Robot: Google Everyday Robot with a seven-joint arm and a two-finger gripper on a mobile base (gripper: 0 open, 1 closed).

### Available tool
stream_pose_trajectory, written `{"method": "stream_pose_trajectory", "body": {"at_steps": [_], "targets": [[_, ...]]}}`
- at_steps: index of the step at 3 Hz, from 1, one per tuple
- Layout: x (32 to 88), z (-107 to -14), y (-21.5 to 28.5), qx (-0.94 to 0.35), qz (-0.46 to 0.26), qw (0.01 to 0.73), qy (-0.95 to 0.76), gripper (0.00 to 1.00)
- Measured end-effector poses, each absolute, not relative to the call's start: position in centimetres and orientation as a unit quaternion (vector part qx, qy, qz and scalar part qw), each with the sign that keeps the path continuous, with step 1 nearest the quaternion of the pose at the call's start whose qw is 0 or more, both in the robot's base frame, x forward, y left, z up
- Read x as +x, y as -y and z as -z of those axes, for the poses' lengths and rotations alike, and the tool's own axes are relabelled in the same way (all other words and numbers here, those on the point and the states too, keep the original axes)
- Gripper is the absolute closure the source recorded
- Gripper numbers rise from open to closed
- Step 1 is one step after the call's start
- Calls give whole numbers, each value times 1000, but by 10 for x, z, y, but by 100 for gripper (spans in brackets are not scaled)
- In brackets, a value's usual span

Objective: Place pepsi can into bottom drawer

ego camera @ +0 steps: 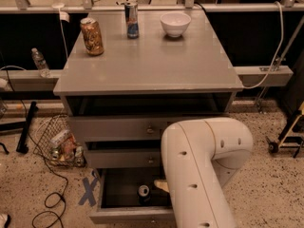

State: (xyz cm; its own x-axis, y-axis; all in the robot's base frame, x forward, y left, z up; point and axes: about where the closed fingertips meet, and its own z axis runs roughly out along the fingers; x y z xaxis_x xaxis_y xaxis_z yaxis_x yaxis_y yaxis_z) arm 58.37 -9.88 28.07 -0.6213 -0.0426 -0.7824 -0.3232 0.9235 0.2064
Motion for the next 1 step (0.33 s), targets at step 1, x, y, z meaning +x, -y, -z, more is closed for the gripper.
{"method": "stream_pose_trajectory", "body": {"at_steps": [1], "targets": [[583, -283, 103, -99, -164, 425, -885, 0]]}}
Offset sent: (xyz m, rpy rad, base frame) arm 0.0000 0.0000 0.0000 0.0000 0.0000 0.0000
